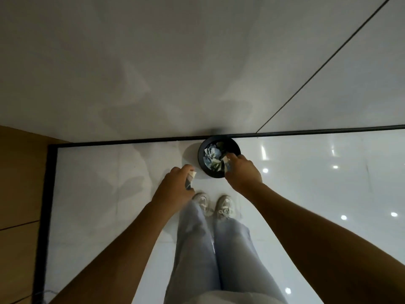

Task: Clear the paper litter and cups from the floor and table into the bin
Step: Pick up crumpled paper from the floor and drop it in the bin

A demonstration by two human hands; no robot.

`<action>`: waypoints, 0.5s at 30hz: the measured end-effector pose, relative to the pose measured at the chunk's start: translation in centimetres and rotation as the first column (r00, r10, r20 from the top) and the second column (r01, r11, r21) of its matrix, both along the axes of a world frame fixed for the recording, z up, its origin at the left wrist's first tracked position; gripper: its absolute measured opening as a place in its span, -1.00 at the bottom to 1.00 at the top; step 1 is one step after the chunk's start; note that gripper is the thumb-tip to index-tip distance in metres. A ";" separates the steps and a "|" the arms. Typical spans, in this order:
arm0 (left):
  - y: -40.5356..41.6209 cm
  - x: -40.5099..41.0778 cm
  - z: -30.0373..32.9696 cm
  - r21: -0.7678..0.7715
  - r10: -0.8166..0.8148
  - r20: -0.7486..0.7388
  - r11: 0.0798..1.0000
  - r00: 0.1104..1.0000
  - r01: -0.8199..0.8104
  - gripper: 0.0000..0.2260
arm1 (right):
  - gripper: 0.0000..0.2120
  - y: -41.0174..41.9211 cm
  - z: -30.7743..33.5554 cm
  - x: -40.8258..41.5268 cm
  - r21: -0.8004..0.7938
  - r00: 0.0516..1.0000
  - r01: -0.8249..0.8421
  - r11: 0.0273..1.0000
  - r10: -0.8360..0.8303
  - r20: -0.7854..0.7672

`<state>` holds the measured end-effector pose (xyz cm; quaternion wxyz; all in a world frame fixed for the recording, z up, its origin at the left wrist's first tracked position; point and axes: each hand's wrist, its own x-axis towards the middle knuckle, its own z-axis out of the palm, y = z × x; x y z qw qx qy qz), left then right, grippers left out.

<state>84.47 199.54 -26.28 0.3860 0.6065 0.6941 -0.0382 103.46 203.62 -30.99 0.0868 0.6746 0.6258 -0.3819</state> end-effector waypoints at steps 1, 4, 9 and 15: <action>0.5 -0.3 -0.9 -0.003 -0.011 0.000 1.000 1.000 0.011 -0.50 | -0.47 0.8 -0.9 -0.5 -0.004 1.000 0.024 1.000 -0.024 -0.008; 1.4 -0.9 -3.9 -0.014 -0.044 0.020 0.999 0.999 0.045 -0.51 | -0.43 2.4 -4.3 -1.7 -0.039 0.997 0.079 0.996 -0.079 -0.006; 2.1 -0.1 -7.1 -0.027 -0.075 0.062 0.997 0.995 0.077 -0.52 | -0.46 0.9 -7.1 -0.6 -0.082 0.989 0.144 0.986 -0.145 -0.008; 4.6 3.5 -9.9 -0.009 -0.160 0.112 0.987 0.981 0.162 -0.52 | -0.46 -2.1 -7.7 1.6 -0.144 0.979 0.188 0.972 -0.196 -0.046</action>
